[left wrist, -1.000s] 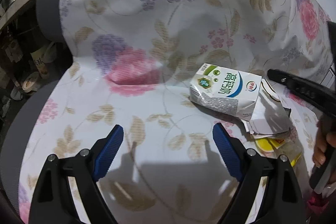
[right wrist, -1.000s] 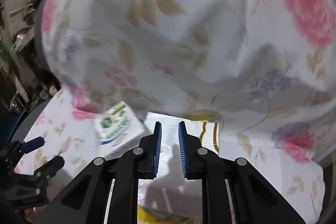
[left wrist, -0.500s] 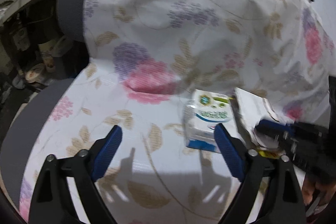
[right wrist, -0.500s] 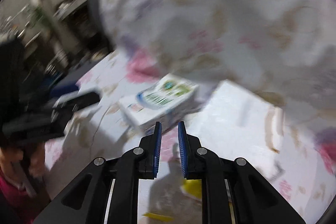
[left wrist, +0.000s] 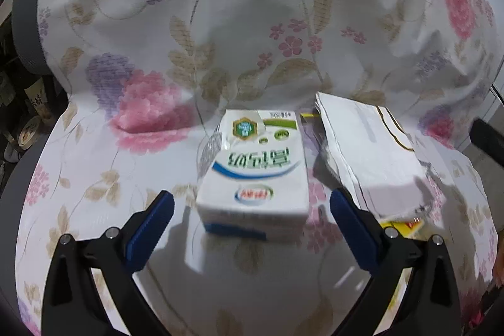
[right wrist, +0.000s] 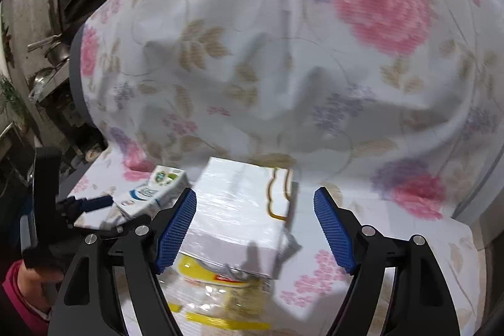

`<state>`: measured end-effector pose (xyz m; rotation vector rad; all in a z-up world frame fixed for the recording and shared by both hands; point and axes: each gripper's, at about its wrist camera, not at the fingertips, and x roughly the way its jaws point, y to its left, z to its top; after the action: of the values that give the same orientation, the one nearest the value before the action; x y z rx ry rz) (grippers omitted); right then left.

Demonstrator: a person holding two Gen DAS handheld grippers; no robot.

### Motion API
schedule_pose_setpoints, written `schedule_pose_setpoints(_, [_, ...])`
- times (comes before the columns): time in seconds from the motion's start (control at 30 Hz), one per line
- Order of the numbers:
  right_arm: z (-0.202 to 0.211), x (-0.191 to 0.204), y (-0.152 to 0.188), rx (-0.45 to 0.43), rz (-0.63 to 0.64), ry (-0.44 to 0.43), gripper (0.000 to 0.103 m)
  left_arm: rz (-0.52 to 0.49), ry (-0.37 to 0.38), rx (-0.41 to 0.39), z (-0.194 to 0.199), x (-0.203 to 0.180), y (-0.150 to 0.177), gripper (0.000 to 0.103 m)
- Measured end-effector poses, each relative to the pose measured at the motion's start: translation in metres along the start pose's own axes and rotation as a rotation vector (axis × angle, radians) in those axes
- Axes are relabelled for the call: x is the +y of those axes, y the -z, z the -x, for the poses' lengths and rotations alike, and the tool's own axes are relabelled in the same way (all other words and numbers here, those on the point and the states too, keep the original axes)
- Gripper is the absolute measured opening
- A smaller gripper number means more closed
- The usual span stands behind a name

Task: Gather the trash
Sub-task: 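Grasp the white milk carton with the left gripper while the right reaches the white paper bag, then grasp the white paper bag with the right gripper while the left holds the carton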

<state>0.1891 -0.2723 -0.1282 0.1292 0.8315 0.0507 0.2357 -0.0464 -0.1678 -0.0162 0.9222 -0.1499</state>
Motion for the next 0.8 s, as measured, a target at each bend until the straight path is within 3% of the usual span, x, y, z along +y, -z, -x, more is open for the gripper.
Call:
schedule_pose_setpoints(0.07, [-0.002,-0.006,0.004,0.015,-0.017,0.004,0.077,-0.009,0.006,0.015,-0.006,0.000,-0.003,0.082])
schedule_pose_setpoints(0.13, [-0.004,-0.009,0.009,0.025,-0.031,0.006,0.077,-0.013,0.007,0.025,-0.010,0.002,-0.004,0.074])
schedule_pose_setpoints(0.43, [-0.011,-0.001,0.031,0.109,-0.009,0.037,0.076,-0.003,-0.024,-0.105,0.046,0.017,0.018,0.072])
schedule_pose_setpoints(0.6, [-0.036,0.007,0.043,0.181,-0.008,0.030,0.048,0.035,0.010,-0.113,0.063,0.023,0.030,0.072])
schedule_pose_setpoints(0.7, [-0.046,0.004,0.041,0.171,-0.039,0.032,0.035,0.040,0.028,-0.105,0.067,0.023,0.032,0.073])
schedule_pose_setpoints(0.8, [-0.053,0.004,0.038,0.155,-0.039,0.027,0.035,0.030,0.033,-0.102,0.066,0.019,0.034,0.073])
